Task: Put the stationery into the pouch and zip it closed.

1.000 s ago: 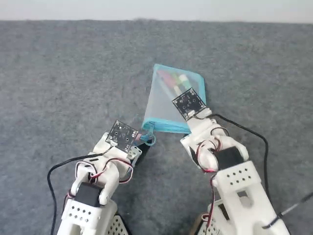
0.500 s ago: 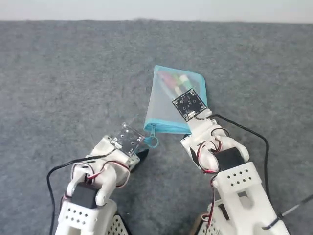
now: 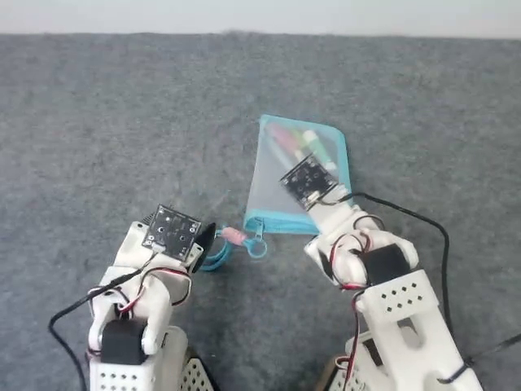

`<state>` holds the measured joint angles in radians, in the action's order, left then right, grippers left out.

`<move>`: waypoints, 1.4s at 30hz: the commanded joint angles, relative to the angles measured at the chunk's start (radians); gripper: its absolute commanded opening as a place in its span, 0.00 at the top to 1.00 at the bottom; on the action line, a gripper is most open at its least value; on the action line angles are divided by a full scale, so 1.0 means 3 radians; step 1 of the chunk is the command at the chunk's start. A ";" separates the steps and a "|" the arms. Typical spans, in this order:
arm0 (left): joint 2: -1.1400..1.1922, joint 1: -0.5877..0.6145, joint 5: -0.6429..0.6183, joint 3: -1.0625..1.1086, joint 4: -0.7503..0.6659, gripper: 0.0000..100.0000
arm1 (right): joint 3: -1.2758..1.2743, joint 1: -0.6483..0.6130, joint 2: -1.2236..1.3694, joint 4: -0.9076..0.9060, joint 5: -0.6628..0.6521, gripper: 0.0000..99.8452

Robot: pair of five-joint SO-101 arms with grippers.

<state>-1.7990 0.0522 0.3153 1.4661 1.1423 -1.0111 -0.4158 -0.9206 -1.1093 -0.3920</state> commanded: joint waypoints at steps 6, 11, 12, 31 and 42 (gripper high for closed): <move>-0.0087 0.0046 -0.0435 0.0013 -0.0312 0.73 | 0.0384 -0.0217 -0.0217 -0.0166 -0.0051 0.77; -0.0087 0.0046 -0.0788 0.0192 -0.0665 0.69 | 0.0256 -0.0212 -0.0826 -0.0151 0.0194 0.77; -0.0087 0.0046 -0.0844 0.0222 -0.0721 0.69 | 0.0153 -0.0212 -0.0979 -0.0136 0.0194 0.77; -0.0082 0.0041 -0.1166 0.0729 -0.1417 0.69 | -0.1381 -0.0105 -0.2974 0.0335 0.0087 0.95; -0.0082 0.0020 -0.1166 0.0729 -0.1100 0.69 | -0.2199 0.0908 -0.2979 0.0304 -0.0322 0.96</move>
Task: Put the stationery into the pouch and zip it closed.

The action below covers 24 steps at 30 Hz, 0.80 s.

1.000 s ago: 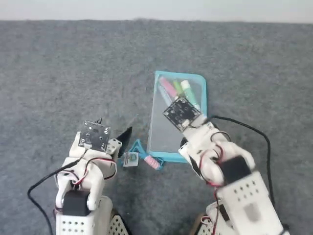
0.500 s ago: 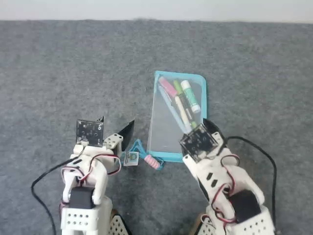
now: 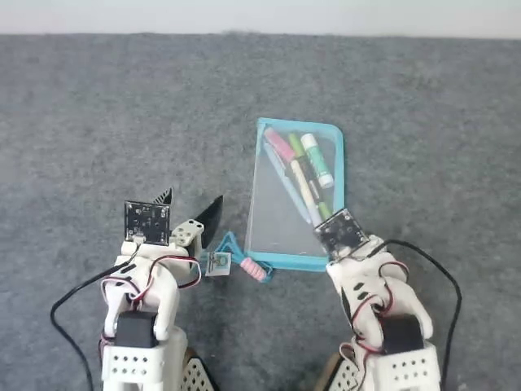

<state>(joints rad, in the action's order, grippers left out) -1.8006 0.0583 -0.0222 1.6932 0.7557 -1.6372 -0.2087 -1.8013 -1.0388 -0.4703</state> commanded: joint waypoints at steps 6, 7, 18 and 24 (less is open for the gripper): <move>-0.0077 -0.0005 -0.0051 -0.0028 0.0266 0.69 | -0.0153 0.0448 -0.0038 -0.0202 -0.0061 0.96; -0.0077 -0.0005 -0.0051 -0.0028 0.0266 0.69 | -0.0153 0.0448 -0.0038 -0.0304 -0.0061 0.96; -0.0077 0.0015 -0.0041 -0.0028 0.1560 0.69 | -0.0153 0.0473 -0.0038 -0.0780 -0.0082 0.96; -0.0072 0.0010 -0.0041 -0.0028 0.1698 0.69 | -0.0153 0.0478 -0.0038 -0.0785 -0.0087 0.96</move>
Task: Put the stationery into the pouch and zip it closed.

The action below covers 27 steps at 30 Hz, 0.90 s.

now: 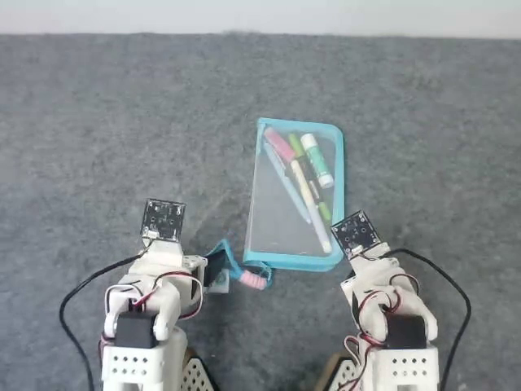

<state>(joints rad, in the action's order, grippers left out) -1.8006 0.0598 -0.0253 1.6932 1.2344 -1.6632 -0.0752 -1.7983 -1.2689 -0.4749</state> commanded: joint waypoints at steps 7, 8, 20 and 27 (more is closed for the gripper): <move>-0.0072 0.0015 -0.0041 -0.0028 0.0092 0.69 | -0.0066 0.0136 -0.0018 -0.0023 -0.0066 0.96; -0.0072 0.0015 -0.0041 -0.0028 0.0092 0.69 | -0.0066 0.0228 -0.0018 -0.0023 -0.0056 0.97; -0.0072 0.0015 -0.0041 -0.0028 0.0092 0.69 | -0.0066 0.0381 -0.0049 0.0013 -0.0051 0.99; -0.0072 0.0015 -0.0041 -0.0028 0.0092 0.69 | -0.0066 0.0381 -0.0049 0.0013 -0.0051 0.99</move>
